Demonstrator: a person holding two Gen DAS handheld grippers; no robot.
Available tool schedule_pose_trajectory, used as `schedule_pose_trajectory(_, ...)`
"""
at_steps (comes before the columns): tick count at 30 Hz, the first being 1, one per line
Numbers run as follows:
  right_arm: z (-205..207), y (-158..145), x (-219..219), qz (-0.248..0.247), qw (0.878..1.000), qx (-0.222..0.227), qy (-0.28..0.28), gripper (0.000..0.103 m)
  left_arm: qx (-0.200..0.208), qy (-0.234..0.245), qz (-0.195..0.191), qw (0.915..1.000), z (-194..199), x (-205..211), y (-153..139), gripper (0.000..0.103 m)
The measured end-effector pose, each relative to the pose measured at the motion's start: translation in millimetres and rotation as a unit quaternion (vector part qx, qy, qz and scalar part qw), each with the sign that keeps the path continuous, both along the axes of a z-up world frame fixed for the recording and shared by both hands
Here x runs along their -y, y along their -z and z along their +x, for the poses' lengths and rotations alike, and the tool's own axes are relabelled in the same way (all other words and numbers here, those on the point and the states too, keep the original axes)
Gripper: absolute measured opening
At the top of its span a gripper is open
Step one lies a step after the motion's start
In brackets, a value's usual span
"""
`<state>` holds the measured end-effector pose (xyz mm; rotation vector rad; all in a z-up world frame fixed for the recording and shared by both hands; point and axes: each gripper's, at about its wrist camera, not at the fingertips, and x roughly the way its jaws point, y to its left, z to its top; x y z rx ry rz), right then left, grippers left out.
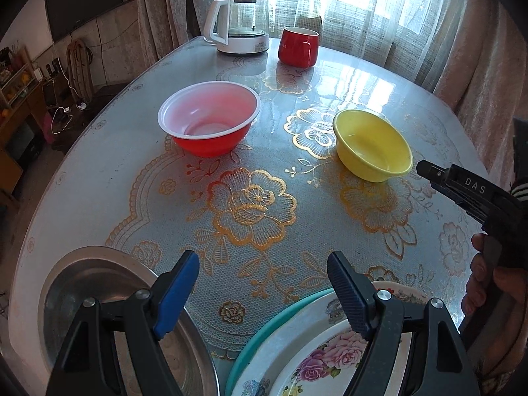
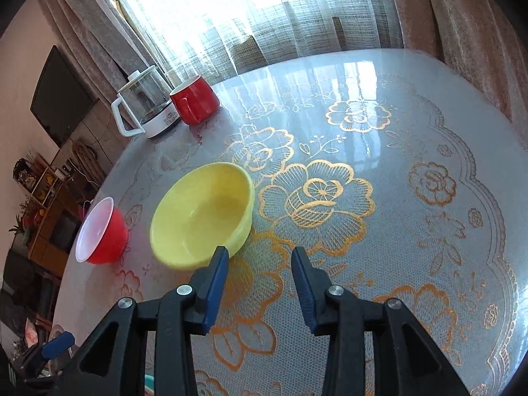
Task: Organize plates and bowls
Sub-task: 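Move the right gripper toward the yellow bowl, then close the right gripper on the yellow bowl rim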
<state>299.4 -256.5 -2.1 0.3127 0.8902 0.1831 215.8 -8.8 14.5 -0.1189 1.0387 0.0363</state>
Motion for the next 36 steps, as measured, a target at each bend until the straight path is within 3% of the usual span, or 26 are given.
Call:
schedule_pose_trajectory(10,38.1,17.8,-13.1,0.012,0.999,-0.04,0.001,0.039,0.005,-0.006,-0.004,1.0,11.9,1.7,-8.5,0.081)
schedule_pose_trajectory(15,35.9,20.8,-4.5,0.044,0.999,-0.03,-0.01,0.021,0.009,-0.012,-0.016,0.9998,20.1,5.3,-13.4,0.081)
schedule_pose_trajectory(18,31.5,23.8,0.0,0.054,0.998,-0.03,-0.018,0.016,0.006,-0.009,-0.018,0.9998,28.2,10.8,-14.6,0.081)
schedule_pose_trajectory(27,5.4,33.9,11.3,0.034,0.999,0.021,-0.037,0.015,0.006,-0.011,-0.041,0.9991,54.4,33.8,-12.5,0.081)
schedule_pose_trajectory(36,5.2,42.2,24.3,0.084,0.996,0.019,-0.028,0.014,0.007,0.004,-0.031,0.9995,87.0,61.7,-7.9,0.08)
